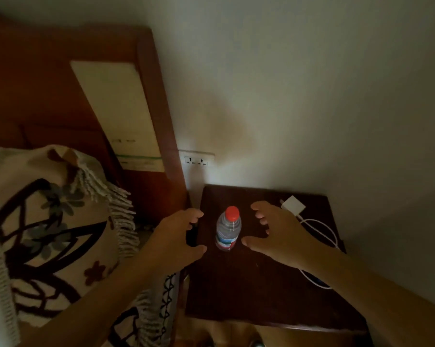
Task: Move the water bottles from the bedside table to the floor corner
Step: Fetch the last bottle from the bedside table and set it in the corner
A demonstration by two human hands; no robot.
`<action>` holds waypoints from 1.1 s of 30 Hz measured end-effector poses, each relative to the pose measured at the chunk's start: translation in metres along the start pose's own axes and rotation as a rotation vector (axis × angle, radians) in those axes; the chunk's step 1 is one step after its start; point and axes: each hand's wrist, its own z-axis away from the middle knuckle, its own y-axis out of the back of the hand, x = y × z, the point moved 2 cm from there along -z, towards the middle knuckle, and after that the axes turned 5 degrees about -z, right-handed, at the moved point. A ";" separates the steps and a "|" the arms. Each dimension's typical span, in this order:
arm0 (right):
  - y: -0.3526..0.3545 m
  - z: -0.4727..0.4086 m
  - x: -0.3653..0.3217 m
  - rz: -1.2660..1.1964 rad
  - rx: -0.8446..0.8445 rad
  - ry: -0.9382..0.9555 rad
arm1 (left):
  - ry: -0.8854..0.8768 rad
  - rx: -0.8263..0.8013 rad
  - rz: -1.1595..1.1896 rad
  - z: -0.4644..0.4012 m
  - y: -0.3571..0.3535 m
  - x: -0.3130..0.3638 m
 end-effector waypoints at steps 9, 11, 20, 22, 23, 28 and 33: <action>-0.070 -0.071 0.066 -0.160 0.014 0.126 | 0.109 -0.053 0.139 -0.044 -0.097 -0.060; -0.079 -0.078 0.069 -0.241 0.025 0.171 | 0.123 -0.071 0.147 -0.050 -0.110 -0.065; -0.088 -0.088 0.076 -0.321 0.154 0.248 | 0.273 -0.054 0.337 -0.059 -0.122 -0.073; -0.082 -0.085 0.070 -0.333 0.175 0.233 | 0.336 -0.003 0.469 -0.058 -0.116 -0.068; -0.077 -0.083 0.066 -0.345 0.180 0.229 | 0.365 0.017 0.522 -0.059 -0.111 -0.063; -0.037 -0.068 0.027 -0.349 0.189 0.235 | 0.595 0.017 0.709 -0.073 -0.084 -0.024; 0.027 -0.045 -0.028 -0.241 0.216 0.268 | 0.666 -0.160 0.815 -0.074 -0.040 0.034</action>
